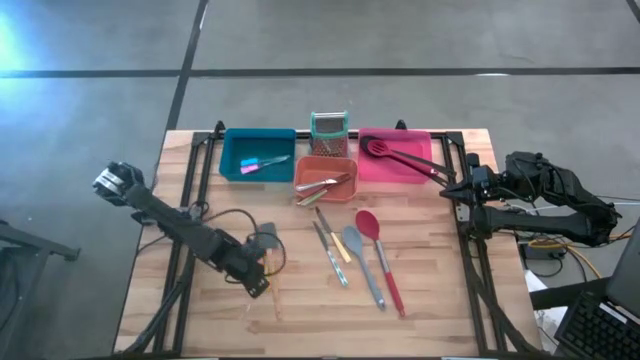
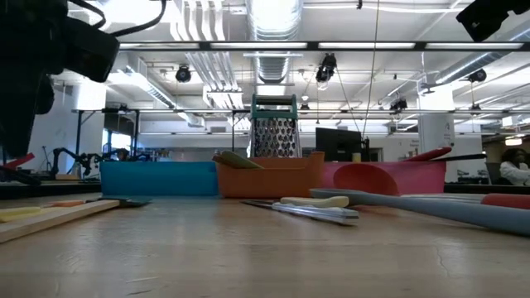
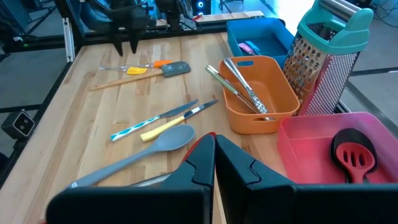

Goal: Pick & Place Kitchen Items
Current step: Put the yellow spatula into the blue bin

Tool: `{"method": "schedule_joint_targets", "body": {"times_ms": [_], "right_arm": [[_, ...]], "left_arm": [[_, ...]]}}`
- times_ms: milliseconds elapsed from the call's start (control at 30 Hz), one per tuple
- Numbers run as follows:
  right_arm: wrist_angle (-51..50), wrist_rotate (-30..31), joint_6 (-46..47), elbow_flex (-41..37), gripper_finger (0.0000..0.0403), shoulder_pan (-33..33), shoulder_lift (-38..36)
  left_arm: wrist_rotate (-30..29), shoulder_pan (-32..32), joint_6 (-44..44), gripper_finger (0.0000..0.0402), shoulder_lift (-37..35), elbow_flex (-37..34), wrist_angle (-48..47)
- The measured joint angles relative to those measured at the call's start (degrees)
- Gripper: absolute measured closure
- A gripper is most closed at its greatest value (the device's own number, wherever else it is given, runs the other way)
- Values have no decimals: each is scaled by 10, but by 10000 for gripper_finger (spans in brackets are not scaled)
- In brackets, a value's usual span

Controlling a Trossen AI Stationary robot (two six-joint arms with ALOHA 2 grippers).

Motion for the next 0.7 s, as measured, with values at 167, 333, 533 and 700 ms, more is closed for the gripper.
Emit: {"method": "schedule_joint_targets", "body": {"times_ms": [167, 333, 533, 700], "right_arm": [[0, 0, 0, 0, 394, 0, 0], [0, 0, 0, 0, 394, 0, 0], [0, 0, 0, 0, 394, 0, 0], [0, 0, 0, 0, 394, 0, 0]], "left_arm": [[2, 2, 5, 196, 81, 71, -30], [2, 3, 35, 196, 167, 134, -125], [3, 5, 86, 196, 224, 168, -132], [3, 15, 95, 201, 242, 171, -134]]}}
